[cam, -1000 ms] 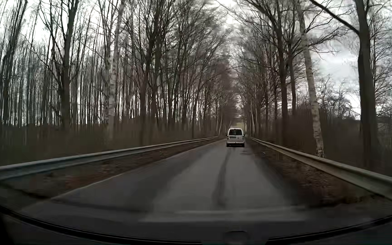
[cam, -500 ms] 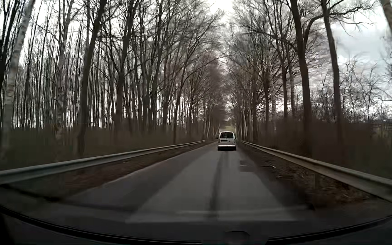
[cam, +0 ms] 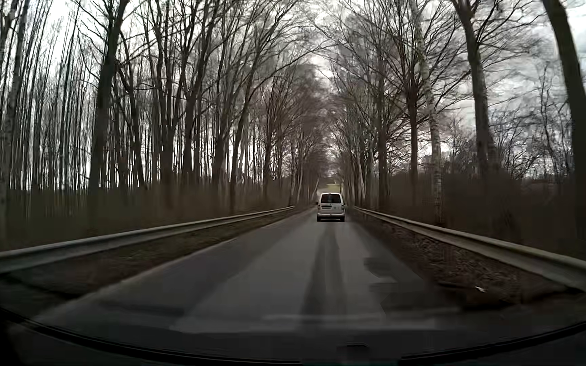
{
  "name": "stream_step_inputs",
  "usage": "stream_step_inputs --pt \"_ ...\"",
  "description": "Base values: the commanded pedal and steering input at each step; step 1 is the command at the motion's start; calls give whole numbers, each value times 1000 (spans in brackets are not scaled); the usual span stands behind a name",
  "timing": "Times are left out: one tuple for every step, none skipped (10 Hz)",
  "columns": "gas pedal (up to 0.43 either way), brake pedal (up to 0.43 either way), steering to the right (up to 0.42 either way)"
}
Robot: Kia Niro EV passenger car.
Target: Follow the waypoints while adhering to traffic rules and regulations
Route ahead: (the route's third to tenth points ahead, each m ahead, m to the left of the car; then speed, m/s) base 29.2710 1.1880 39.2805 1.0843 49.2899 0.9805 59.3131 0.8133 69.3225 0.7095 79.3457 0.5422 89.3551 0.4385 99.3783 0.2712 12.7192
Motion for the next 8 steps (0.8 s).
stream_step_inputs --pt "79 0 15" --pt "79 0 15" --pt "79 0 15" --pt "79 0 15" --pt "79 0 14" --pt "79 0 12" --pt "79 0 11" --pt "79 0 9"
